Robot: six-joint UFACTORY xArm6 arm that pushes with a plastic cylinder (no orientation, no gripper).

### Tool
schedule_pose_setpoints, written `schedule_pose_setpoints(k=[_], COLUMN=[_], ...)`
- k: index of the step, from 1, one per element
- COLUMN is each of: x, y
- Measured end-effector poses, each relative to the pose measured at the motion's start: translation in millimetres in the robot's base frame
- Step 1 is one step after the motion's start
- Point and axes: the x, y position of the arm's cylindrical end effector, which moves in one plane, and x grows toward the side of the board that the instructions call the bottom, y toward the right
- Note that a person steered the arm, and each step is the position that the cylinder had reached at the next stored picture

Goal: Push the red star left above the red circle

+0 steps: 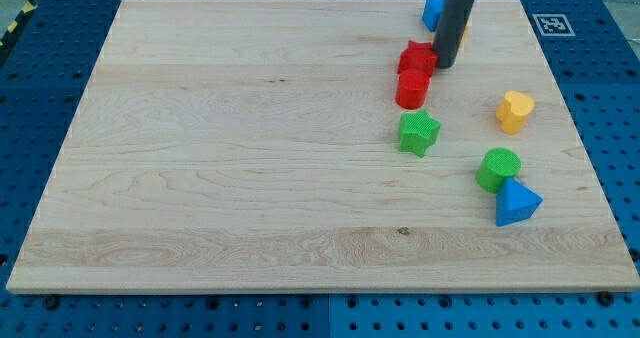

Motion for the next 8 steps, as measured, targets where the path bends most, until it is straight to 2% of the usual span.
schedule_pose_setpoints(k=[1,2,4,6,7,8], x=[1,1,0,-66,-102,-115], y=[-19,5,90,100,86,77])
